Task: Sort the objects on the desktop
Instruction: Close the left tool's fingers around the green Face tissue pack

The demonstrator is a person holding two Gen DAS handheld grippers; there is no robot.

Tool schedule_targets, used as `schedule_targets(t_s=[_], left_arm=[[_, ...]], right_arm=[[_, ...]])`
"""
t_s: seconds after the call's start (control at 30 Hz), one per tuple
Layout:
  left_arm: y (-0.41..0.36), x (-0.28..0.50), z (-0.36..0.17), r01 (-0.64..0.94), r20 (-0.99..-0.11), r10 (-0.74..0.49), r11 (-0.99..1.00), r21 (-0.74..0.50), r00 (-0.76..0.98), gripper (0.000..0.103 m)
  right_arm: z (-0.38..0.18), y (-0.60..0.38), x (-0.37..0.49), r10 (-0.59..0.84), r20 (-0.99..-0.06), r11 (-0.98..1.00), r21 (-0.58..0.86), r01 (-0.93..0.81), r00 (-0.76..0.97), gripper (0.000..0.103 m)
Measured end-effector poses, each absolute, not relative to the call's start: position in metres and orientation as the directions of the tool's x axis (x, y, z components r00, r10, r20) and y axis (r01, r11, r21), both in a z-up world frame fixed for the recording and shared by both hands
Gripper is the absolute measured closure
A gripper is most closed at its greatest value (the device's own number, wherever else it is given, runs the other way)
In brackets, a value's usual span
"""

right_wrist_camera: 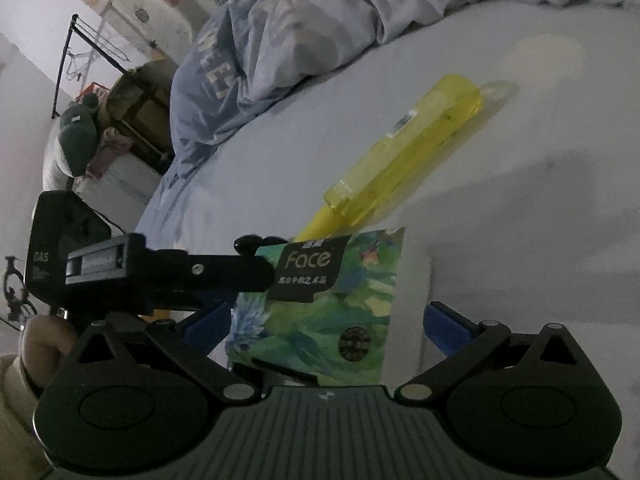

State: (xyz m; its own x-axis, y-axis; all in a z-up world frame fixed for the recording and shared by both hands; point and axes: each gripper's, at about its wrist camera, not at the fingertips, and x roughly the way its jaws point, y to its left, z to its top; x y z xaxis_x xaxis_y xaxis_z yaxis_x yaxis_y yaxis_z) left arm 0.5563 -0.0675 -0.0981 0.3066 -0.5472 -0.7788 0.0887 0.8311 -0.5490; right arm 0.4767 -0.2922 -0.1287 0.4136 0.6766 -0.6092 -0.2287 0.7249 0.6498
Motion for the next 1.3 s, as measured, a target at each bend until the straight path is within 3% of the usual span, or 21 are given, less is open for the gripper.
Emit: schedule_targets(t_s=[0.17, 0.43, 0.8, 1.3], left_arm=[[-0.078, 0.556, -0.098, 0.103, -0.823, -0.498, 0.866, -0.490, 0.272, 0.000], [-0.114, 0.560, -0.107, 0.131, -0.908, -0.351, 0.935, -0.328, 0.230, 0.000], [-0.119, 0.555, -0.104, 0.126, -0.923, -0.306, 0.951, -0.283, 0.235, 0.000], [-0.127, 0.523, -0.082, 0.115, -0.925, -0.330, 0.943, -0.312, 0.188, 0.000]], right_arm=[[-0.134, -0.282, 0.479, 0.663, -0.620, 0.738, 0.635, -0.227, 0.420, 0.000], [-0.137, -0.252, 0.472, 0.525, -0.709, 0.850, 0.460, -0.256, 0.470, 0.000], [-0.134, -0.239, 0.469, 0.468, -0.739, 0.884, 0.408, -0.231, 0.486, 0.000], [-0.107, -0.238, 0.439, 0.426, -0.762, 0.904, 0.335, -0.266, 0.488, 0.000]])
